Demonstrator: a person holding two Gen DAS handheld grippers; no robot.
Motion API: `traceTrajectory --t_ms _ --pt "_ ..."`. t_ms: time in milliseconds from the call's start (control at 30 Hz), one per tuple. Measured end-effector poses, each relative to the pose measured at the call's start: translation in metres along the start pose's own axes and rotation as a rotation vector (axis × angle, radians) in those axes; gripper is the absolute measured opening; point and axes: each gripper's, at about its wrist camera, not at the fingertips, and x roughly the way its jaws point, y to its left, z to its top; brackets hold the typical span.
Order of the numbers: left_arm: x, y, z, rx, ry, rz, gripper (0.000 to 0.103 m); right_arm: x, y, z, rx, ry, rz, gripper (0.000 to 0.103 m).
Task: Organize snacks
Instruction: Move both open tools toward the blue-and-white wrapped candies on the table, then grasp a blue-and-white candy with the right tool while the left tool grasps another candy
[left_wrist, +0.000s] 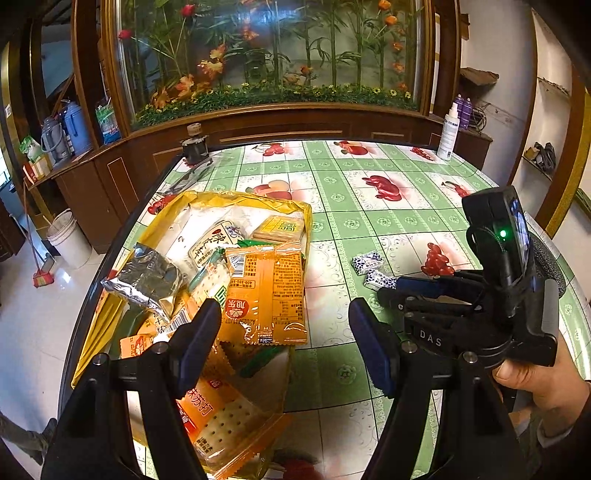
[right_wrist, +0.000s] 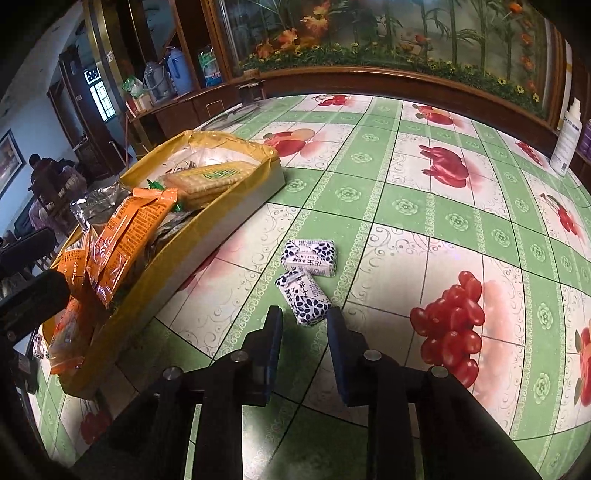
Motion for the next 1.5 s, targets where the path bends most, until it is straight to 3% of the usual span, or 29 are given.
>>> traceTrajectory --t_ms 200,333,600,733,767,833,1000,1233,1333,1500 --pt "0.001 0.002 0.003 0.001 0.006 -0.004 0.071 0.004 0.004 0.011 -0.036 0.003 0.019 0.027" --pt "0.001 0.006 0.004 -0.012 0.006 -0.007 0.071 0.006 0.005 0.015 -0.057 0.005 0.046 0.037" --pt "0.003 0.008 0.004 -0.018 0.010 -0.004 0.071 0.012 0.017 0.020 -0.122 0.014 0.060 0.038" --pt "0.004 0.008 0.004 -0.017 0.011 -0.006 0.071 0.016 0.021 0.017 -0.152 0.036 0.046 0.032" --pt "0.004 0.008 0.004 -0.017 0.010 -0.006 0.071 0.016 0.020 0.015 -0.151 0.040 0.040 0.019" --pt "0.004 0.007 0.004 -0.015 0.009 -0.013 0.071 0.015 0.015 0.011 -0.142 0.053 0.033 0.007" --pt "0.005 -0.004 0.006 0.005 0.008 -0.040 0.071 0.003 -0.007 0.005 -0.086 0.047 0.032 0.006" --pt "0.008 -0.019 0.003 0.031 0.025 -0.066 0.071 -0.004 -0.013 0.020 -0.082 -0.009 0.065 0.017" --pt "0.012 -0.023 0.000 0.029 0.045 -0.087 0.071 0.002 -0.007 0.027 -0.151 -0.018 0.058 0.039" --pt "0.012 -0.030 -0.005 0.025 0.062 -0.122 0.071 0.010 -0.005 0.033 -0.234 -0.018 0.073 0.038"
